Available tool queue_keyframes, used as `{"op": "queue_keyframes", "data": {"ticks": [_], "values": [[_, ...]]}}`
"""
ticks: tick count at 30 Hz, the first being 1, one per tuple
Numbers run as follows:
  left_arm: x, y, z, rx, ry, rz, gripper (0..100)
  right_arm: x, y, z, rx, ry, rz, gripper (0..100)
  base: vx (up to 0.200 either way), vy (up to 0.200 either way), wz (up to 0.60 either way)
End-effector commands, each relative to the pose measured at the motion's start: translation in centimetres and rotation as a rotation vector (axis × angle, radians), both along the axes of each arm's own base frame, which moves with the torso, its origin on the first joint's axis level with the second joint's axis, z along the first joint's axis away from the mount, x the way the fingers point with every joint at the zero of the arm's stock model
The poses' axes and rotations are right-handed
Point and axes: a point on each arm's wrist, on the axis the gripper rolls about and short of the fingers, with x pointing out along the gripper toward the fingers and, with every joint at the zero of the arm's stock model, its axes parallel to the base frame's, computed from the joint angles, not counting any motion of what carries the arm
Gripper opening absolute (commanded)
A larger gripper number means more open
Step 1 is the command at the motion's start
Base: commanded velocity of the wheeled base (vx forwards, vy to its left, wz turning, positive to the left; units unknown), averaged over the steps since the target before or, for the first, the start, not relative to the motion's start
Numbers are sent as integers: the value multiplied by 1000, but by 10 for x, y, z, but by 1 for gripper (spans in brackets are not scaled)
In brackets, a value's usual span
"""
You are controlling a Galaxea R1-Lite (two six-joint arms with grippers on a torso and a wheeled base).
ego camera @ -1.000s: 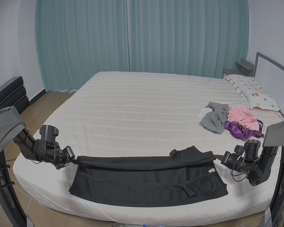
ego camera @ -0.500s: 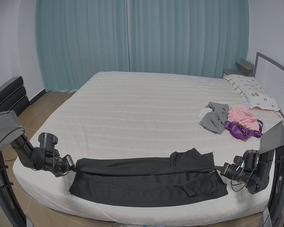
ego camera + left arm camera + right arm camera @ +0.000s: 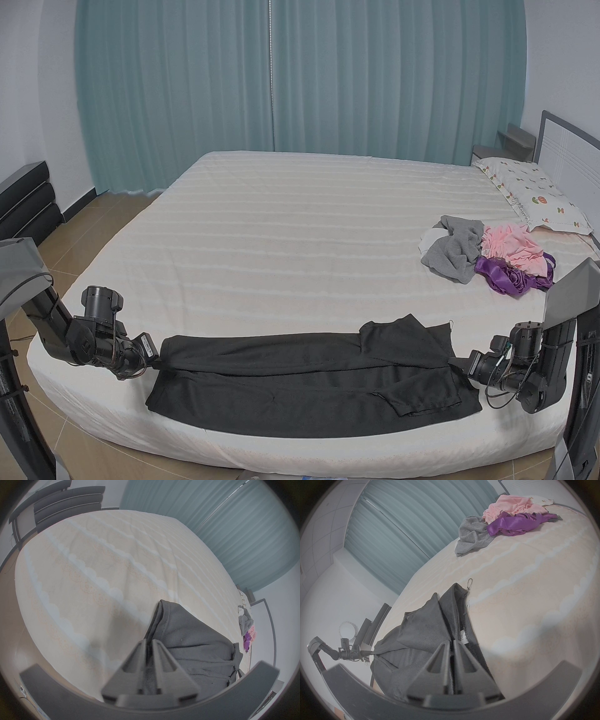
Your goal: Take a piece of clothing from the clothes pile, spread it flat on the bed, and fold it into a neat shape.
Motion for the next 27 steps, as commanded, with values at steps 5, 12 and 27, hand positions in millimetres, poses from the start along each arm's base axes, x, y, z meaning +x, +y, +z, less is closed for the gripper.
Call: {"op": "queue_keyframes", "data": {"ticks": [5, 12, 27], "values": [[-1, 2, 17, -11, -55, 14, 100, 9, -2, 26, 17, -112, -11, 100, 0, 0, 0], [8, 5, 45, -106, -149, 55, 100, 29, -1, 34, 61, -162, -28, 100, 0, 0, 0], [70, 2, -2, -144, -101, 74, 100, 80, -3, 8, 260, -12, -158, 100, 0, 0, 0]]}}
